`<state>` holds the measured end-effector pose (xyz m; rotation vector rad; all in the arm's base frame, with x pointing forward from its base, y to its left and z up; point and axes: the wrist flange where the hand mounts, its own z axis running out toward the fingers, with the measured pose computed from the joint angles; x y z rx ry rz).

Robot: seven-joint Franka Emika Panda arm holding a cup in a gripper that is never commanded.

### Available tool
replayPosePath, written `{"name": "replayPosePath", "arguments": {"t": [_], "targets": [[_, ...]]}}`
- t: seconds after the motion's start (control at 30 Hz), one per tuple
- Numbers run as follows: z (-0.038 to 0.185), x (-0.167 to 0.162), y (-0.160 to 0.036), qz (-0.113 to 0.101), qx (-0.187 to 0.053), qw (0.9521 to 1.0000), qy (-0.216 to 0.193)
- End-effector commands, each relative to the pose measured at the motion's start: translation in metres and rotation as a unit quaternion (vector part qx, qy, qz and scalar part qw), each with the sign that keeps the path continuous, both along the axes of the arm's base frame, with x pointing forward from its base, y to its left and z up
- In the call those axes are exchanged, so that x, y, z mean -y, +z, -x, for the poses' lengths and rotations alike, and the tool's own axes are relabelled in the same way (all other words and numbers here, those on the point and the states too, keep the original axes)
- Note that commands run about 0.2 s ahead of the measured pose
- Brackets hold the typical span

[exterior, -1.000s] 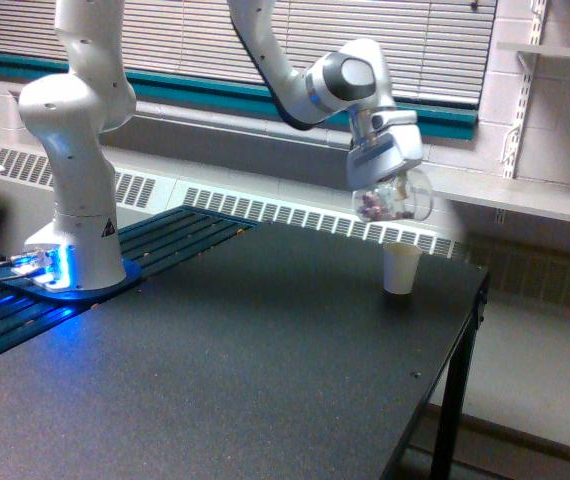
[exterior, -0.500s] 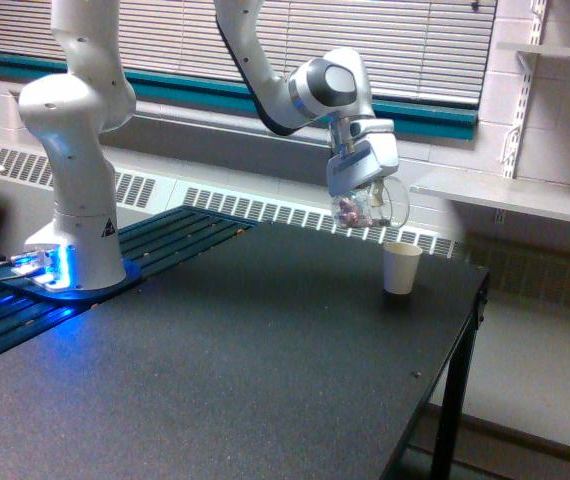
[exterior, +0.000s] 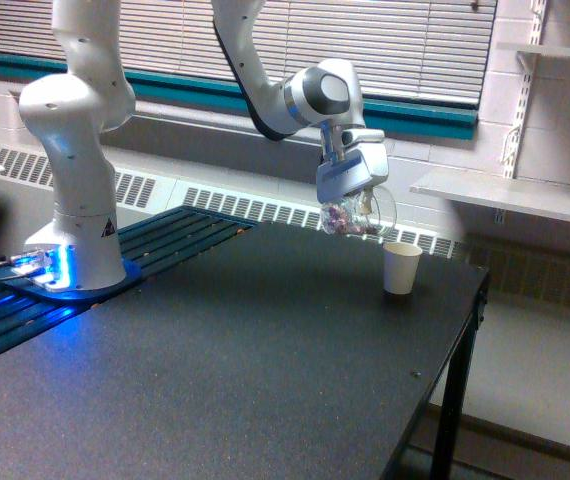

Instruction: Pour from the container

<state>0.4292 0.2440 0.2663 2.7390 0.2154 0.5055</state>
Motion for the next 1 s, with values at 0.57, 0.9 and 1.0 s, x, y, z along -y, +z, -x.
{"name": "replayPosePath", "arguments": {"t": [0.57,0.9,1.0], "targets": [[-0.019,-0.032,-0.016,0.028,-0.018,0.9988,0.036],[-0.024,-0.042,-0.022,0.043,-0.034,0.9972,0.051],[-0.021,-0.042,-0.025,0.055,-0.045,0.9957,0.059]]}}
